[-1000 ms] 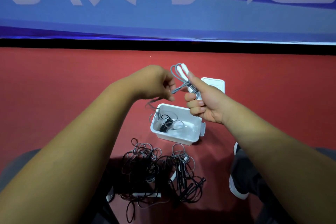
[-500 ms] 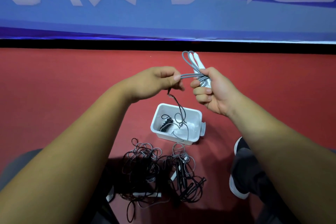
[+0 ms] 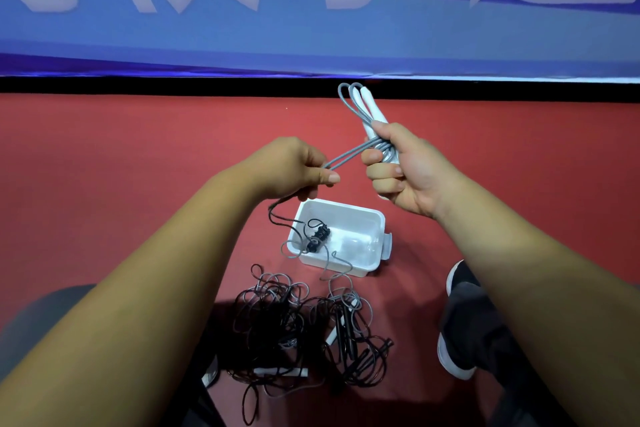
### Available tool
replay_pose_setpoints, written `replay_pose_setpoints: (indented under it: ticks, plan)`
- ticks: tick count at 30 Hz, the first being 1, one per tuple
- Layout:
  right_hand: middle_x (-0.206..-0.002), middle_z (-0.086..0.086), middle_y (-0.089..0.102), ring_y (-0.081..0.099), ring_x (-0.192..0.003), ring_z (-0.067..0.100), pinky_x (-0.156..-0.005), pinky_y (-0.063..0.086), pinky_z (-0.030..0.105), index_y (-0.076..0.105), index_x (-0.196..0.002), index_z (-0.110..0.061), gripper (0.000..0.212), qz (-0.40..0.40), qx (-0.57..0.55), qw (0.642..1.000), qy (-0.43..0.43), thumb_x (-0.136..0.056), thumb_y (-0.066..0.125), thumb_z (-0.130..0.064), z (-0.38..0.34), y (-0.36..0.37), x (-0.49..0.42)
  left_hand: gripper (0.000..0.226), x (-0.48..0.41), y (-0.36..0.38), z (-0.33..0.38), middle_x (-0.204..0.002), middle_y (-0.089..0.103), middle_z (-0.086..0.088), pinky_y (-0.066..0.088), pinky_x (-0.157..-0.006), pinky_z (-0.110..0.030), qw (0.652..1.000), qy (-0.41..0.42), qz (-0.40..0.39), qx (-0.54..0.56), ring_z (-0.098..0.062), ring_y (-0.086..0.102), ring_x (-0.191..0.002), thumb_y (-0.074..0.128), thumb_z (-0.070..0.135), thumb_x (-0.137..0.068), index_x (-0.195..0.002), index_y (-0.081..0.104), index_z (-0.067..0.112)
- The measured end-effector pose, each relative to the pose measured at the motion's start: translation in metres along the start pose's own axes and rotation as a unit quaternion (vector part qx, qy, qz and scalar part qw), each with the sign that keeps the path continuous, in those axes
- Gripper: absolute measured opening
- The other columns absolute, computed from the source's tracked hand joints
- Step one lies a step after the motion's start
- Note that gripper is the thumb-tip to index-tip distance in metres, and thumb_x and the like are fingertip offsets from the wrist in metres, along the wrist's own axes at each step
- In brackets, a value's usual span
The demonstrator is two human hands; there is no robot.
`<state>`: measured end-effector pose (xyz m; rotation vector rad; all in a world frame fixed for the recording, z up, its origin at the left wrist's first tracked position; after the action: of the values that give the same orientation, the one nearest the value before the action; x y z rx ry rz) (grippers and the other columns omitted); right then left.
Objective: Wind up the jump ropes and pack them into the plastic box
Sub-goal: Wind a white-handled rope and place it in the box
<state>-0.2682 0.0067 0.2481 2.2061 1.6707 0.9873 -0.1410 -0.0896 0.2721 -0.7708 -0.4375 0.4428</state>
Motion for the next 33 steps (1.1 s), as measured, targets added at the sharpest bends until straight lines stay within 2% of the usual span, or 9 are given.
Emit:
replay_pose_setpoints:
  ticks: [4,7,12,14,17,20,26,30,33]
  plan:
    - [-0.071,-0.003,0.046,0.022,-0.043,0.002,-0.039,0.012,0.017,0.047,-0.097,-0.019,0.012,-0.034,0.022,0.999,0.02,-0.106,0.055,-0.024,0.004,0.008,0.006,0.011,-0.003,0.005,-0.014,-0.082,0.077,-0.003,0.059,-0.078,-0.032,0.997,-0.013,-0.02,0.067,-0.01,0.067,-0.072,0.073,0.029,-0.098,-0.103,0.081,0.023]
    - [-0.072,-0.002,0.047,0.022,-0.044,0.002,-0.04,0.012,0.017,0.045,-0.096,-0.018,0.01,-0.071,0.041,0.995,0.049,-0.104,0.05,-0.018,0.014,0.016,0.009,0.019,-0.003,0.006,-0.022,-0.087,0.078,0.007,0.052,-0.077,-0.015,0.998,-0.014,-0.04,0.037,-0.001,0.063,-0.075,0.077,0.019,-0.095,-0.111,0.081,0.028]
    - [-0.073,0.001,0.05,0.026,-0.043,0.0,-0.041,0.012,0.017,0.042,-0.09,-0.014,0.012,-0.153,0.1,0.976,0.118,-0.1,0.05,-0.013,0.038,0.028,0.022,0.014,-0.004,0.003,-0.022,-0.084,0.077,-0.001,0.055,-0.081,-0.029,0.999,0.005,0.006,0.035,-0.005,0.064,-0.075,0.075,0.016,-0.095,-0.092,0.079,0.029]
    - [-0.073,0.002,0.052,0.027,-0.042,-0.001,-0.041,0.013,0.016,0.043,-0.093,-0.011,0.011,-0.2,0.126,0.959,0.155,-0.096,0.053,-0.013,0.049,0.034,0.029,0.019,0.0,-0.002,-0.014,-0.081,0.075,-0.002,0.058,-0.073,-0.03,0.996,0.036,0.022,0.083,-0.006,0.067,-0.073,0.069,0.008,-0.096,-0.086,0.074,0.023]
    - [-0.072,0.004,0.054,0.029,-0.04,-0.001,-0.04,0.013,0.016,0.046,-0.12,-0.009,0.028,-0.236,0.162,0.934,0.215,-0.093,0.052,-0.014,0.067,0.035,0.039,0.017,0.006,-0.005,-0.002,-0.099,0.077,-0.011,0.056,-0.081,-0.032,0.989,0.097,-0.012,0.109,-0.015,0.07,-0.088,0.06,0.007,-0.091,-0.1,0.074,0.008]
    - [-0.073,0.006,0.052,0.028,-0.042,0.0,-0.04,0.014,0.015,0.043,-0.149,-0.016,0.051,-0.251,0.179,0.917,0.253,-0.099,0.046,-0.009,0.078,0.031,0.042,0.011,0.004,-0.005,-0.002,-0.109,0.075,-0.022,0.056,-0.09,-0.042,0.978,0.074,-0.026,0.195,-0.025,0.07,-0.096,0.068,0.006,-0.098,-0.106,0.074,0.002]
    - [-0.083,0.006,0.056,0.024,-0.044,0.002,-0.04,0.012,0.016,0.052,-0.109,-0.01,0.008,-0.228,0.222,0.902,0.291,-0.103,0.046,-0.009,0.092,0.024,0.039,0.017,-0.001,-0.009,0.014,-0.108,0.079,-0.005,0.056,-0.1,-0.031,0.98,0.083,-0.024,0.181,-0.022,0.073,-0.11,0.068,0.001,-0.098,-0.109,0.078,0.009]
    - [-0.086,0.008,0.059,0.026,-0.045,0.004,-0.041,0.013,0.017,0.054,-0.099,-0.008,0.006,-0.153,0.237,0.923,0.261,-0.104,0.05,-0.009,0.086,0.01,0.028,0.016,0.001,-0.016,0.023,-0.101,0.08,0.007,0.053,-0.098,-0.027,0.99,0.085,-0.009,0.113,-0.007,0.072,-0.1,0.073,0.007,-0.095,-0.102,0.081,0.019]
    - [-0.081,0.007,0.057,0.023,-0.049,0.005,-0.041,0.014,0.017,0.051,-0.098,-0.013,0.007,-0.086,0.227,0.943,0.228,-0.103,0.053,-0.009,0.078,-0.003,0.018,0.014,0.002,-0.02,0.023,-0.096,0.08,0.003,0.057,-0.094,-0.035,0.993,0.074,-0.008,0.087,-0.011,0.073,-0.092,0.076,0.011,-0.093,-0.098,0.081,0.023]
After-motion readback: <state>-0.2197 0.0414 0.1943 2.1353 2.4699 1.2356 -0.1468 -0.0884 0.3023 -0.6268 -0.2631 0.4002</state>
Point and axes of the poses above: each hand's wrist, its own x-axis away from the middle knuckle, its own y-axis out of the palm, z = x × y, the point moved 9 cm from there along -x, towards the middle knuckle
